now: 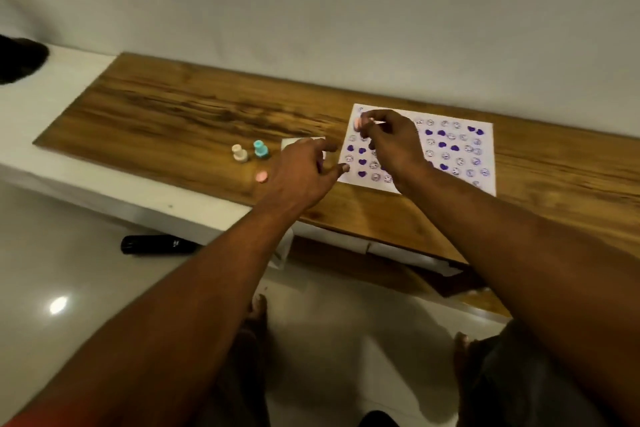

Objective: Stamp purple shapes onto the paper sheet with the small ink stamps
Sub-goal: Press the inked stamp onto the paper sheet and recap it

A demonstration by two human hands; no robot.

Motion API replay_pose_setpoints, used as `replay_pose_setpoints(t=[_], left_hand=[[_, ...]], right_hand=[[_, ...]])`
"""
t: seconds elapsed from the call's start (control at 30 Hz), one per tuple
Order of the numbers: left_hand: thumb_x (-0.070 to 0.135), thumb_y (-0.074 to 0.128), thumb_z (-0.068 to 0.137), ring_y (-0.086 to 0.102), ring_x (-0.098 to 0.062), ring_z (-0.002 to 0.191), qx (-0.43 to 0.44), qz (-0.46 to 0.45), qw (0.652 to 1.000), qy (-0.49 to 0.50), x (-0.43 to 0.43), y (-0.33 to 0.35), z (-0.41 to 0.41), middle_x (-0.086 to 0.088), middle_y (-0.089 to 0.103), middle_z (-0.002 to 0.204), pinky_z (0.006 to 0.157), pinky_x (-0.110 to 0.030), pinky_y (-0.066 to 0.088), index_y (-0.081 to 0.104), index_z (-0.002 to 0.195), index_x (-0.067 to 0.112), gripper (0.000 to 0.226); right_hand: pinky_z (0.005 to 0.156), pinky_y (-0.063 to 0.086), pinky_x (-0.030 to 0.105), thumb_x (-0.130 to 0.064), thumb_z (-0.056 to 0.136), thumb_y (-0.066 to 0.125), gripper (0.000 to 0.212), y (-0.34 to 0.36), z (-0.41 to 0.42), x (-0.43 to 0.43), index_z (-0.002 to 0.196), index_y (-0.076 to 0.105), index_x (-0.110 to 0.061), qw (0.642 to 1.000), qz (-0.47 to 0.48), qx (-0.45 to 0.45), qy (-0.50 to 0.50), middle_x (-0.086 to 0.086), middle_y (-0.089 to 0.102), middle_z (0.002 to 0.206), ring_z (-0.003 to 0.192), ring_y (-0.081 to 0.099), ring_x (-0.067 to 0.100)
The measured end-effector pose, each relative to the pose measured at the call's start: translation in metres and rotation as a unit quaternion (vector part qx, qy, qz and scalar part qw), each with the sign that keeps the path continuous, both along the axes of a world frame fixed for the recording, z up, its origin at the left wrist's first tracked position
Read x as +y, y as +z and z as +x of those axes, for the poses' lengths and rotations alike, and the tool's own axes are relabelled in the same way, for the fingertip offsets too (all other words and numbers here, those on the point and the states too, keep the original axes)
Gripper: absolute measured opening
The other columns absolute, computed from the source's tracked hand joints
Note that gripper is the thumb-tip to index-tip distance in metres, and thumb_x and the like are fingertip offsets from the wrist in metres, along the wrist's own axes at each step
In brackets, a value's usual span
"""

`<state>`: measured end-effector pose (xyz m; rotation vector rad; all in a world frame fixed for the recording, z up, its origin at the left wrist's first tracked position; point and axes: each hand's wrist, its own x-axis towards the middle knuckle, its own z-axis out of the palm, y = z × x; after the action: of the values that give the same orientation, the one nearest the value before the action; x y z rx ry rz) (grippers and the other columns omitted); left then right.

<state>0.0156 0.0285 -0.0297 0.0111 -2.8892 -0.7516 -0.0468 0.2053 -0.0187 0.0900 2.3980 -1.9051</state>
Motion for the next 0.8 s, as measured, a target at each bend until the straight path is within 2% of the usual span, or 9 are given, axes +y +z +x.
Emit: replay_pose_setpoints(t=[0.07, 0.2, 0.27, 0.37, 0.4, 0.47, 0.57, 0.8], left_hand=[[0.057, 0.076, 0.084, 0.058, -0.004, 0.074, -0.008, -0.003, 0.999, 0.040, -0.028, 0.001, 0.006, 0.011, 0.068, 0.086, 0.059, -0.022, 0.044, 0.075, 0.114, 0.030, 0.040], [0.054, 0.081, 0.080, 0.054, -0.003, 0.067, -0.032, -0.039, 0.994, 0.101, -0.075, 0.000, 0.018, 0.016, 0.062, 0.075, 0.053, -0.017, 0.032, 0.075, 0.102, 0.032, 0.032], [0.056, 0.083, 0.078, 0.056, -0.002, 0.066, -0.051, -0.048, 0.989, 0.128, -0.096, -0.002, 0.023, 0.017, 0.059, 0.071, 0.054, -0.021, 0.037, 0.074, 0.100, 0.033, 0.033], [0.057, 0.087, 0.072, 0.062, -0.004, 0.072, -0.078, -0.030, 0.984, 0.157, -0.120, -0.006, 0.031, 0.016, 0.065, 0.076, 0.064, -0.025, 0.050, 0.075, 0.102, 0.033, 0.041], [0.057, 0.088, 0.071, 0.064, -0.005, 0.074, -0.084, -0.024, 0.983, 0.162, -0.126, -0.008, 0.032, 0.015, 0.068, 0.079, 0.067, -0.026, 0.053, 0.075, 0.103, 0.032, 0.043], [0.056, 0.088, 0.072, 0.067, -0.007, 0.078, -0.094, -0.016, 0.981, 0.166, -0.132, -0.012, 0.033, 0.012, 0.072, 0.086, 0.071, -0.029, 0.056, 0.075, 0.107, 0.031, 0.046], [0.057, 0.085, 0.075, 0.069, -0.011, 0.085, -0.103, -0.037, 0.981, 0.160, -0.134, -0.016, 0.033, 0.009, 0.075, 0.094, 0.078, -0.034, 0.059, 0.075, 0.113, 0.031, 0.047], [0.052, 0.080, 0.083, 0.069, -0.012, 0.080, -0.082, -0.044, 0.982, 0.165, -0.130, -0.023, 0.030, 0.007, 0.076, 0.092, 0.073, -0.030, 0.058, 0.077, 0.110, 0.032, 0.034]], right_hand=[[0.073, 0.056, 0.028, -0.040, 0.094, 0.071, 0.017, -0.003, 0.006, -0.028, 0.107, 0.073, -0.030, 0.995, 0.062, 0.048, 0.059, -0.009, 0.075, 0.099, 0.087, 0.069, 0.008], [0.069, 0.049, 0.022, -0.044, 0.093, 0.070, 0.028, -0.008, 0.015, -0.072, 0.115, 0.071, -0.027, 0.957, 0.197, 0.143, 0.159, -0.008, 0.073, 0.097, 0.084, 0.066, 0.007], [0.066, 0.042, 0.019, -0.044, 0.094, 0.067, 0.027, -0.009, 0.018, -0.092, 0.114, 0.071, -0.027, 0.932, 0.243, 0.177, 0.201, -0.010, 0.074, 0.098, 0.083, 0.065, 0.008], [0.065, 0.040, 0.018, -0.047, 0.095, 0.064, 0.028, -0.010, 0.023, -0.118, 0.116, 0.071, -0.030, 0.900, 0.297, 0.215, 0.236, -0.010, 0.074, 0.100, 0.083, 0.063, 0.007], [0.069, 0.043, 0.019, -0.047, 0.096, 0.063, 0.028, -0.011, 0.025, -0.126, 0.117, 0.071, -0.030, 0.893, 0.306, 0.225, 0.241, -0.010, 0.074, 0.101, 0.083, 0.063, 0.008], [0.084, 0.051, 0.031, -0.044, 0.096, 0.063, 0.027, -0.011, 0.029, -0.137, 0.119, 0.072, -0.031, 0.881, 0.325, 0.240, 0.247, -0.008, 0.075, 0.102, 0.089, 0.067, 0.011], [0.103, 0.045, 0.047, -0.041, 0.097, 0.061, 0.027, -0.012, 0.028, -0.147, 0.120, 0.070, -0.031, 0.850, 0.373, 0.264, 0.263, -0.006, 0.076, 0.106, 0.099, 0.068, 0.018], [0.110, 0.035, 0.051, -0.044, 0.099, 0.054, 0.025, -0.011, 0.025, -0.155, 0.115, 0.068, -0.030, 0.792, 0.459, 0.264, 0.303, -0.002, 0.074, 0.112, 0.110, 0.064, 0.022]])
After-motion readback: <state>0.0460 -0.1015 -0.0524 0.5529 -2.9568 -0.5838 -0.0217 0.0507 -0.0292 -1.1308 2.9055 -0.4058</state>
